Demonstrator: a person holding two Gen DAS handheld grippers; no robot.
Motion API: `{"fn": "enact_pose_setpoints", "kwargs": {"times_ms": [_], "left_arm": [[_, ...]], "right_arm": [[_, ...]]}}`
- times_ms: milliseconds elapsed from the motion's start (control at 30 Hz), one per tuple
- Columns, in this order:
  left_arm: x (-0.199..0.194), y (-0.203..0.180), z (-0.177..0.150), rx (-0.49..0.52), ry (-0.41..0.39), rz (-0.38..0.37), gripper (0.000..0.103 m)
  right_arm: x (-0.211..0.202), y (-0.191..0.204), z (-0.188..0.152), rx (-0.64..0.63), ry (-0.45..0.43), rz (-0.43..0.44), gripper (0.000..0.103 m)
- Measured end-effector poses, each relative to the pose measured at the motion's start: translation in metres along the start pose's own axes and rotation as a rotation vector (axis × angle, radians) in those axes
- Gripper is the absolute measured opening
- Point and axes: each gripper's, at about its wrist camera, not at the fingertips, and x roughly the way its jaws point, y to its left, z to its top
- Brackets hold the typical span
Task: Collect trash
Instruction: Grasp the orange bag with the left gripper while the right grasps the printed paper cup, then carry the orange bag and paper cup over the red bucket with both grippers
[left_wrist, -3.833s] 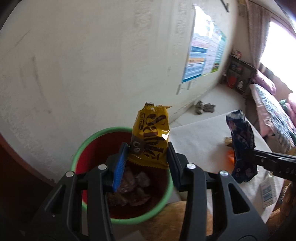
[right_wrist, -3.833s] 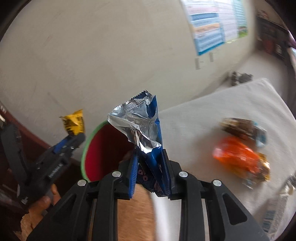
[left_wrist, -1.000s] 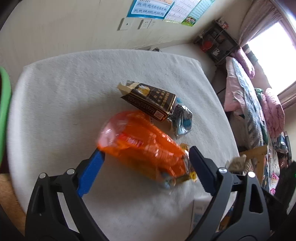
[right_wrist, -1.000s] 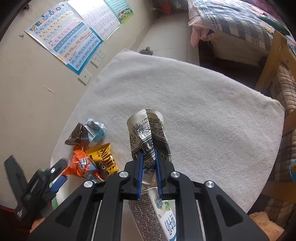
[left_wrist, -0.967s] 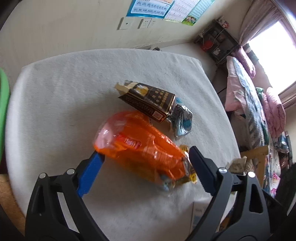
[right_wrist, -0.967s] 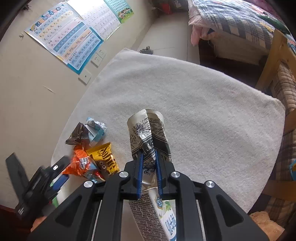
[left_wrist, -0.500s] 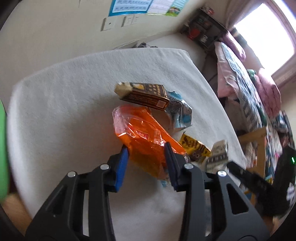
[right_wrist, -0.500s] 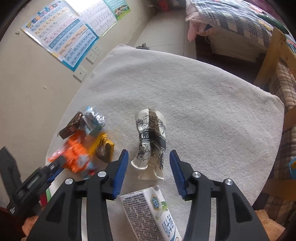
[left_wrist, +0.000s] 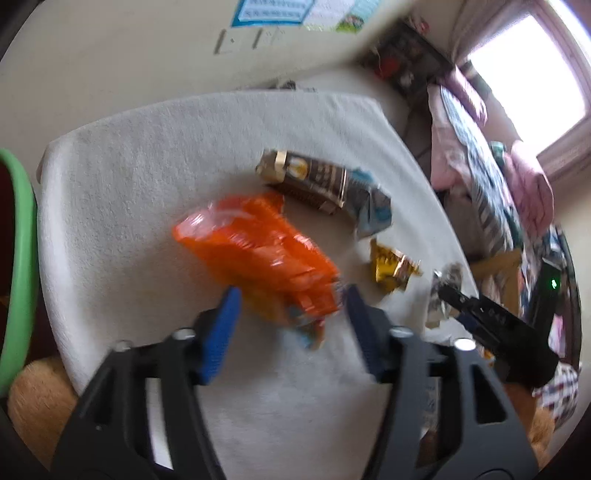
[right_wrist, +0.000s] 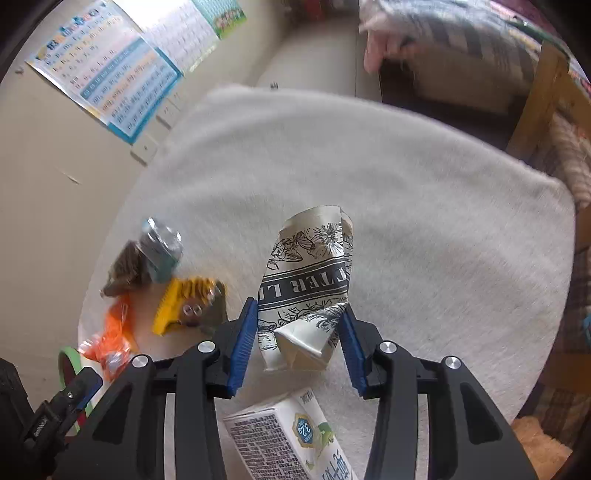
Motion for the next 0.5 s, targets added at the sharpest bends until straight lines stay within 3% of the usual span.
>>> {"fn": "enact_pose_setpoints", "kwargs": {"times_ms": [167, 267, 367, 433, 500], "left_arm": [[0.008, 0.005, 0.007, -0.069, -0.054, 0.064, 0.074], [0.023, 0.010, 0.012, -0.127, -0.007, 0.051, 0.074], [0.032, 0.002, 0.013, -0.105, 0.003, 0.057, 0.080], [0.039, 0.000, 0.013, -0.085, 0.008, 0.087, 0.080], [0.048, 0.004, 0.011, -0.111, 0.031, 0.073, 0.080]], "right_arm": [[-0.006, 0.005, 0.000, 0.004, -0.008, 0.053, 0.042], [-0.006, 0.009, 0.000, -0.001, 0.000, 0.065, 0.042], [-0.008, 0.011, 0.001, 0.006, 0.002, 0.079, 0.042], [-0.009, 0.011, 0.001, 0.003, 0.007, 0.080, 0.042], [-0.010, 0.013, 0.000, -0.006, 0.009, 0.084, 0.042]]}}
